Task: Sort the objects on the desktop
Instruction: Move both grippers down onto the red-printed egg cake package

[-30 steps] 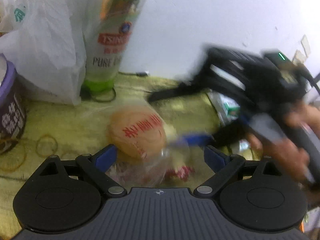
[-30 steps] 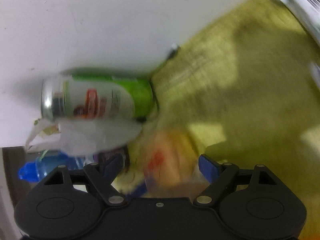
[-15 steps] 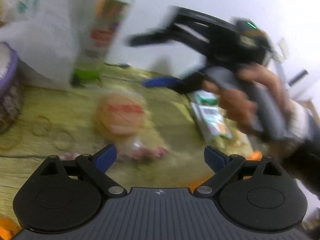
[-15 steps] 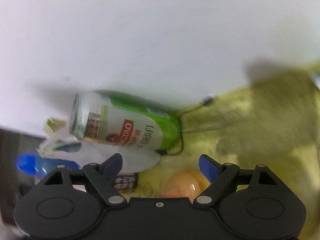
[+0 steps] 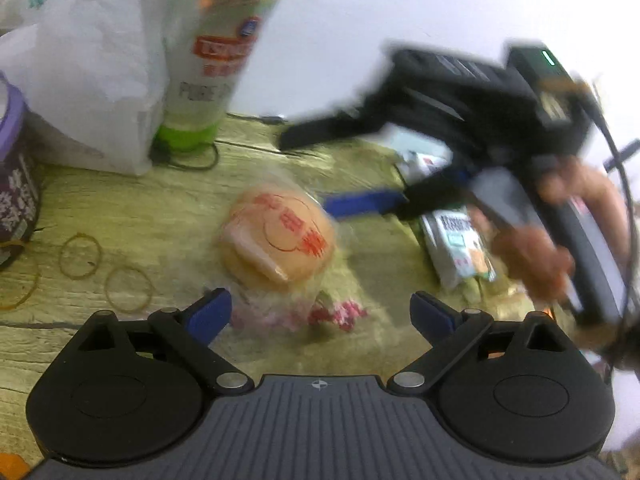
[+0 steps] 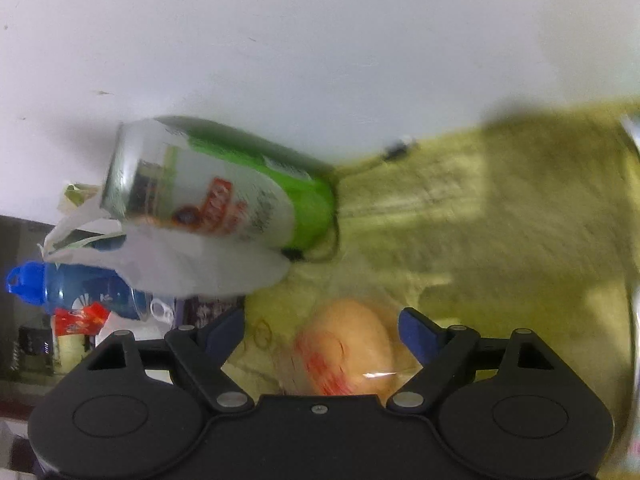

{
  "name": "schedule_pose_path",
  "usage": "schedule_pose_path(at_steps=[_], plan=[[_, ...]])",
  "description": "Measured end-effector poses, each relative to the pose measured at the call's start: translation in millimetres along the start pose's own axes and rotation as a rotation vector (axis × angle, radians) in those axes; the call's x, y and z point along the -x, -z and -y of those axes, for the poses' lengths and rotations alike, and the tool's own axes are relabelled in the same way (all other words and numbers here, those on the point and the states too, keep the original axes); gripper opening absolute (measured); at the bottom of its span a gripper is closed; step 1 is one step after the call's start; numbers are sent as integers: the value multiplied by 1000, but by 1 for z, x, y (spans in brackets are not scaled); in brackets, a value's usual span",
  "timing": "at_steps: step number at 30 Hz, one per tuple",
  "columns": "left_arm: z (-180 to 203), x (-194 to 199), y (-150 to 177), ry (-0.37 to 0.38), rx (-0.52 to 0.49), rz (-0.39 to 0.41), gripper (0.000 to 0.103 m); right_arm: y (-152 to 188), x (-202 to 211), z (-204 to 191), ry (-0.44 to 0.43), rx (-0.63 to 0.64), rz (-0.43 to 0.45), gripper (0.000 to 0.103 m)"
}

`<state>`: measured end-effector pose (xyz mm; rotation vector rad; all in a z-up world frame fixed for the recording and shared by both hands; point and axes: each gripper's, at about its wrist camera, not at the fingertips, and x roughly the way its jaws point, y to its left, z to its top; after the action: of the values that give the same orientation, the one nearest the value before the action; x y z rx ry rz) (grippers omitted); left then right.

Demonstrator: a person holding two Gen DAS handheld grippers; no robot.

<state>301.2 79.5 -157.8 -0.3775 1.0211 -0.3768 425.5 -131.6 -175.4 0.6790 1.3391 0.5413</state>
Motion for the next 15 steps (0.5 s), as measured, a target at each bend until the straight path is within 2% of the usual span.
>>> schedule_pose_path(at_steps=[3, 9, 13, 15], plan=[[-3, 2, 1, -24, 12, 10, 97, 16, 2, 6, -12, -38, -27, 84], [-7, 18, 0, -49, 29, 76, 97, 17, 16, 12, -12, -60, 46, 84], [-7, 9, -3, -99, 20, 54, 96, 12, 3, 22, -3, -121, 49, 83], [-6, 0, -2, -90, 29, 30, 94, 15, -5, 25, -7, -142, 32, 81]])
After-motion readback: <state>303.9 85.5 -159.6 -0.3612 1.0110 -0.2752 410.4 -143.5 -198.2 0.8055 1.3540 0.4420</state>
